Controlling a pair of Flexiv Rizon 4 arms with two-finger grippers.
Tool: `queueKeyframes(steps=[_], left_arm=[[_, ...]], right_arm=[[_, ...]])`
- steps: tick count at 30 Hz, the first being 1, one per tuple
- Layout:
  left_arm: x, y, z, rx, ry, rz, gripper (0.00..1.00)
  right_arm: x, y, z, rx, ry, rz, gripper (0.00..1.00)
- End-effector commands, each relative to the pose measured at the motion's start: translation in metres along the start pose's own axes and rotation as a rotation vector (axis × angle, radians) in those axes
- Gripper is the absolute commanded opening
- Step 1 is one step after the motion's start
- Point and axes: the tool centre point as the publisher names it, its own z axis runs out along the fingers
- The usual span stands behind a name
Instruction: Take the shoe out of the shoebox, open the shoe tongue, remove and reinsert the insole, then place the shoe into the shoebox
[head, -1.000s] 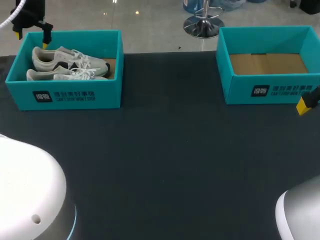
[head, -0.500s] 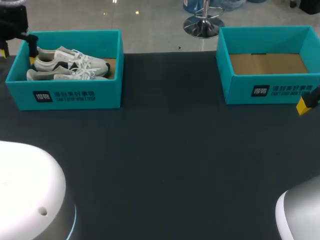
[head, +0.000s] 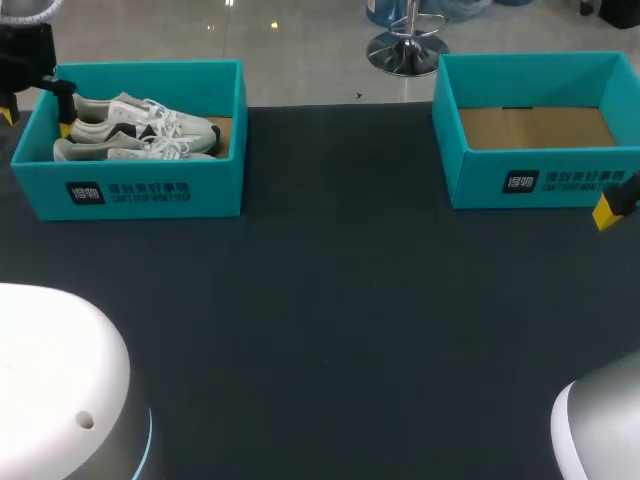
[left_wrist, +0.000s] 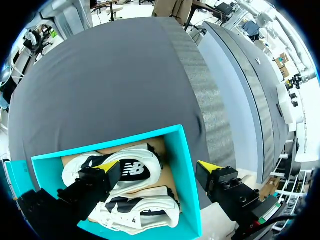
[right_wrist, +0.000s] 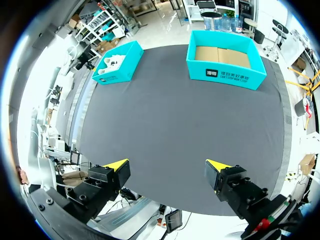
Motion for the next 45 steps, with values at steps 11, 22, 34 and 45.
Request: queueKeyframes(steps=[11,22,34,45], left_arm=[[-0.014,0.001,0.025,-0.101,-0.053,-0.1,1.0],[-0.015,0.012,0.045,-0.09,-0.108,-0.184,1.0],[-0.02,0.031,0.064,-0.107,-0.121,-0.218,1.0],[-0.021,0.036,0.079,-0.093,-0.116,-0.219,1.0]], right_arm=[[0.0,0.003,-0.001,0.006,-0.001,0.001,1.0],[0.0,0.003,-0.001,0.006,-0.001,0.001,1.0],[0.0,0.003,-0.001,0.006,-0.001,0.001,1.0],[0.0,0.003,-0.001,0.006,-0.001,0.001,1.0]])
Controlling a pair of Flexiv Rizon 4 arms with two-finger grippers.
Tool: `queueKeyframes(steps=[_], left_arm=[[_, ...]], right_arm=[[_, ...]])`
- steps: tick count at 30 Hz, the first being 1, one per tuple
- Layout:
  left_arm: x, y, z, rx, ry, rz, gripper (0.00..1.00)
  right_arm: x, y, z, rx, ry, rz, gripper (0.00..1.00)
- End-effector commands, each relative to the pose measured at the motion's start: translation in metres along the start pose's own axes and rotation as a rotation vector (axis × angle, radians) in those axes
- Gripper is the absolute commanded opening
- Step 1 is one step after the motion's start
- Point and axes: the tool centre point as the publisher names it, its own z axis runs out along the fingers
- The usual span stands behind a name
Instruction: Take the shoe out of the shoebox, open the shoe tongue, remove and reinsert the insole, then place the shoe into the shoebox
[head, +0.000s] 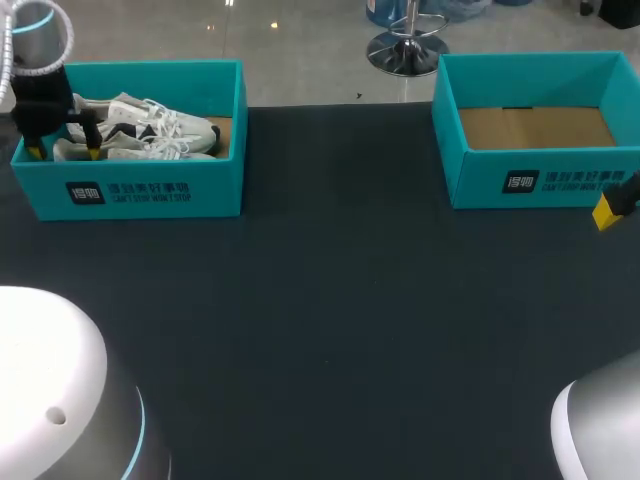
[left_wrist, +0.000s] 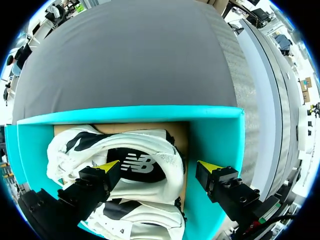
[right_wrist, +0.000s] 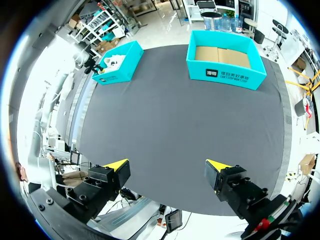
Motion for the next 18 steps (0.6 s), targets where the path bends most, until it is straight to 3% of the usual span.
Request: queueKeyframes(steps=[1,8,9,10,11,12,18], left_arm=[[-0.0001,0.0042,0.0039,0.007,0.002,0.0,1.0],[0.0003,0.0055,0.0062,-0.003,0.006,0.002,1.0],[0.0007,0.0057,0.0077,0.002,0.004,-0.003,0.88],[0.0011,0.0059,0.0092,0.004,0.006,-0.007,0.66],[0.0013,0.0059,0.0102,0.004,0.01,-0.011,0.21],[0.0014,0.0059,0.0109,0.004,0.009,-0.011,0.0],[0.0036,0.0047,0.0122,-0.008,0.025,-0.011,0.0]], right_arm=[[0.0,0.0027,-0.0007,0.006,-0.001,0.001,1.0],[0.0,0.0027,-0.0007,0.006,-0.001,0.001,1.0],[0.0,0.0027,-0.0007,0.006,-0.001,0.001,1.0],[0.0,0.0027,-0.0007,0.006,-0.001,0.001,1.0],[0.0,0.0027,-0.0007,0.006,-0.001,0.001,1.0],[0.0,0.0027,-0.0007,0.006,-0.001,0.001,1.0],[0.0,0.0027,-0.0007,0.006,-0.001,0.001,1.0]])
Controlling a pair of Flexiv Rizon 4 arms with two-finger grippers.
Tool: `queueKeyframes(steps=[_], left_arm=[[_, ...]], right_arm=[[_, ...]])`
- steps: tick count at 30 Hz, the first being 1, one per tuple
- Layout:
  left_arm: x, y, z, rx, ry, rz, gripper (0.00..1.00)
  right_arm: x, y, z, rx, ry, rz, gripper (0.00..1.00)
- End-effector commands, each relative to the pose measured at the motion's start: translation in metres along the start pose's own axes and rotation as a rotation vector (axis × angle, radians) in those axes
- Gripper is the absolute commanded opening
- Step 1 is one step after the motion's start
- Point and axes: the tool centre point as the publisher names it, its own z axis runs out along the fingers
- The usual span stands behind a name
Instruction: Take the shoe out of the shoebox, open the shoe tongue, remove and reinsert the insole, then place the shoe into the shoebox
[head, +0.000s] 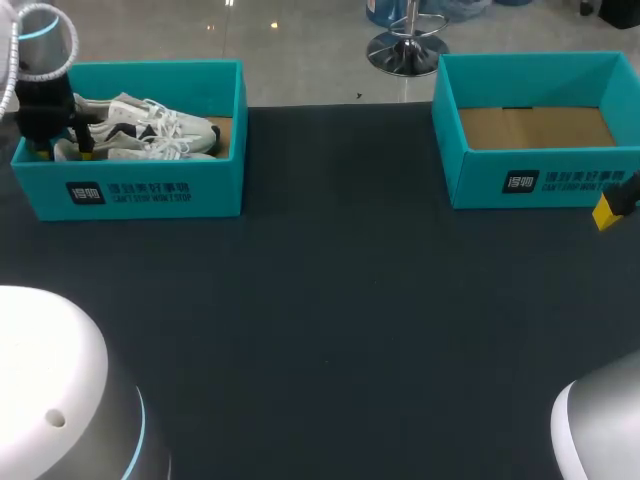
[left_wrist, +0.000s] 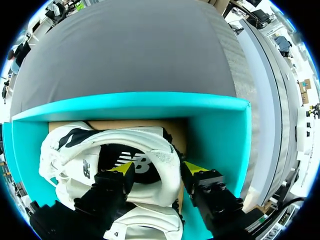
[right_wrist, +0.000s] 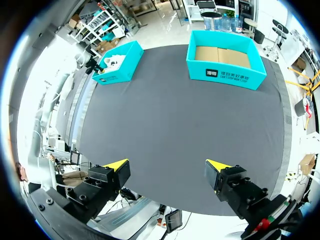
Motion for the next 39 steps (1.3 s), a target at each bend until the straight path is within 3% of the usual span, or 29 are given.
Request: queueKeyframes(steps=[1,9,14,17,24,28,29,31,35,39], left_arm=[[0.0,-0.001,0.001,-0.008,0.005,-0.001,0.0],[0.011,-0.004,-0.006,-0.036,0.026,-0.003,0.0],[0.02,-0.012,-0.029,-0.062,0.044,-0.004,0.0],[0.028,-0.018,-0.062,-0.092,0.052,-0.005,0.0],[0.045,-0.036,-0.167,-0.176,0.05,0.01,0.0],[0.05,-0.041,-0.22,-0.164,0.098,0.023,0.0],[0.05,-0.042,-0.232,-0.161,0.067,0.04,0.0],[0.051,-0.046,-0.255,-0.198,0.093,0.017,0.0],[0.051,-0.049,-0.285,-0.203,0.065,0.027,0.0],[0.044,-0.057,-0.294,-0.206,0.096,0.026,0.0]], right_arm=[[0.0,0.003,-0.001,0.006,-0.001,0.001,1.0],[0.0,0.003,-0.001,0.006,-0.001,0.001,1.0],[0.0,0.003,-0.001,0.006,-0.001,0.001,1.0],[0.0,0.003,-0.001,0.006,-0.001,0.001,1.0],[0.0,0.003,-0.001,0.006,-0.001,0.001,1.0],[0.0,0.003,-0.001,0.006,-0.001,0.001,1.0],[0.0,0.003,-0.001,0.006,-0.001,0.001,1.0],[0.0,0.003,-0.001,0.006,-0.001,0.001,1.0],[0.0,0.003,-0.001,0.006,-0.001,0.001,1.0],[0.0,0.003,-0.001,0.006,-0.001,0.001,1.0]])
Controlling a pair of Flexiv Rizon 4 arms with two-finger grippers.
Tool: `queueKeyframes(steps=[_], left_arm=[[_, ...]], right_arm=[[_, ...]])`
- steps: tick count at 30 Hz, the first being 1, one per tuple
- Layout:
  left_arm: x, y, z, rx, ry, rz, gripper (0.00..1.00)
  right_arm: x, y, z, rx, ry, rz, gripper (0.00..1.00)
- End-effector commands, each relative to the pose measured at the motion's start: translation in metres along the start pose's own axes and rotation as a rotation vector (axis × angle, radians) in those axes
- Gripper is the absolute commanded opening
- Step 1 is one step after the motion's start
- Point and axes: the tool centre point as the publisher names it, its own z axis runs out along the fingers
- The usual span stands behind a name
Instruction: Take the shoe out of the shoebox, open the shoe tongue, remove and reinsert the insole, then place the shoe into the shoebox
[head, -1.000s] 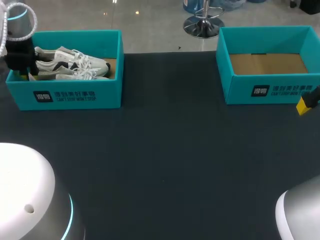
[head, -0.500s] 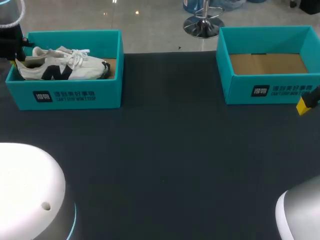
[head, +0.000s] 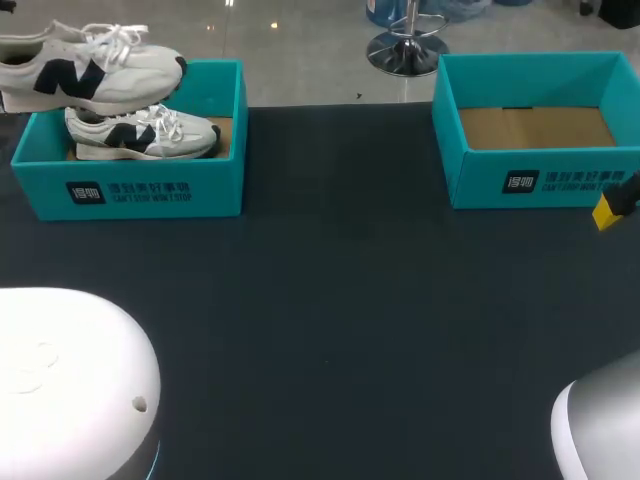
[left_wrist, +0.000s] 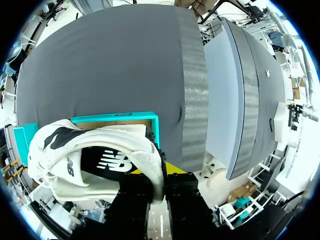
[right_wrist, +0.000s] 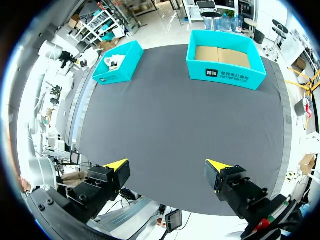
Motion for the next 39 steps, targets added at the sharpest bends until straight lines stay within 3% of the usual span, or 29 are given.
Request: queueKeyframes(steps=[1,16,22,26,33,39], left_arm=[[-0.009,-0.011,-0.05,-0.007,0.019,0.009,0.0],[-0.009,-0.011,-0.05,-0.007,0.019,0.009,0.0],[-0.131,-0.07,-0.048,-0.028,0.013,0.067,0.0],[-0.192,-0.106,-0.048,-0.029,-0.002,0.108,0.0],[-0.271,-0.16,-0.048,0.006,-0.055,0.119,0.0],[-0.321,-0.201,-0.043,0.057,-0.058,0.075,0.0]], right_arm=[[0.0,0.003,-0.001,0.006,-0.001,0.001,1.0],[0.0,0.003,-0.001,0.006,-0.001,0.001,1.0],[0.0,0.003,-0.001,0.006,-0.001,0.001,1.0],[0.0,0.003,-0.001,0.006,-0.001,0.001,1.0],[0.0,0.003,-0.001,0.006,-0.001,0.001,1.0],[0.0,0.003,-0.001,0.006,-0.001,0.001,1.0]])
